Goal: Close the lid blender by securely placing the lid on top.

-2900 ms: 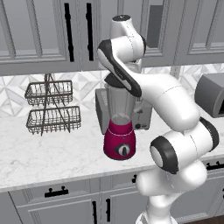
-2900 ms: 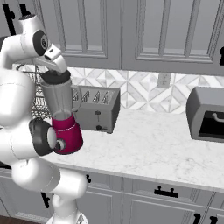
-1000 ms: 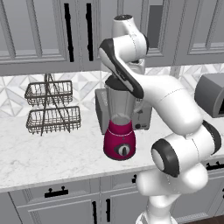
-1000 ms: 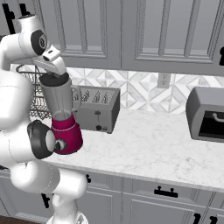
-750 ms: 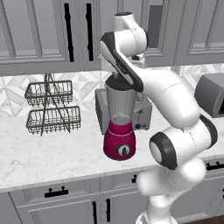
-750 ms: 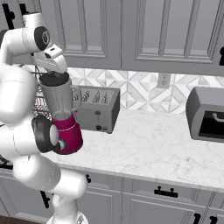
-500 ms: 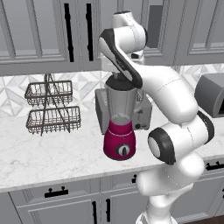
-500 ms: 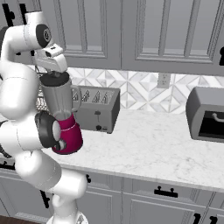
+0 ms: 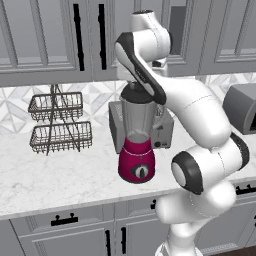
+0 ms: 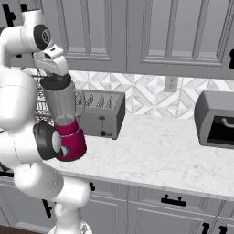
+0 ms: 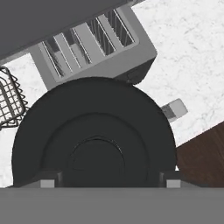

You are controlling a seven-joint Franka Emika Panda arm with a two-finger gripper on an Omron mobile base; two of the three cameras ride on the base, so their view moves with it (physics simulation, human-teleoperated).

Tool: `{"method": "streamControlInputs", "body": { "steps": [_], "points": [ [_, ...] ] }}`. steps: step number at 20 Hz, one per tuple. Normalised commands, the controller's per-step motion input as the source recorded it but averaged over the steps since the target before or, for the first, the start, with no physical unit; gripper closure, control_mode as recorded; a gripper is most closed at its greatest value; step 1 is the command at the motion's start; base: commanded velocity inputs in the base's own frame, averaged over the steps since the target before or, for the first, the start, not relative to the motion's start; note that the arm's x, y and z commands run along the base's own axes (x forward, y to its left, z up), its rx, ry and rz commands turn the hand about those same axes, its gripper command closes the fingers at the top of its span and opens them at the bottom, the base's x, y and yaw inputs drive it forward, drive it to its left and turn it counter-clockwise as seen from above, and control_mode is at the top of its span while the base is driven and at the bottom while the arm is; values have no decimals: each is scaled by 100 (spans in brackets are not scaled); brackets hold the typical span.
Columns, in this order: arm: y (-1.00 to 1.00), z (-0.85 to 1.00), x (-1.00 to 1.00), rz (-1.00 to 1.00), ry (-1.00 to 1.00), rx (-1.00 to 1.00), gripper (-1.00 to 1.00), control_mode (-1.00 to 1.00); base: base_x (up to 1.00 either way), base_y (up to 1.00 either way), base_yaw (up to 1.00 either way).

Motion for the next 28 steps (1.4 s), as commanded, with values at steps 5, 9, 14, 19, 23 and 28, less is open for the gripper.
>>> {"method": "streamControlInputs", "body": {
  "steps": [5,9,14,19,23,28],
  "points": [
    [-4,1,-41,0,-19,6,-100,-100,0,0,0],
    [-19,18,-46,0,-24,11,-100,-100,0,0,0],
    [-76,16,-100,0,-55,15,-100,-100,0,0,0],
    [-100,1,-100,1,-57,14,-100,-100,0,0,0],
    [-100,2,-100,1,-40,11,-100,-100,0,0,0],
    [-100,14,-100,1,-36,10,-100,-100,0,0,0]
  ]
}}
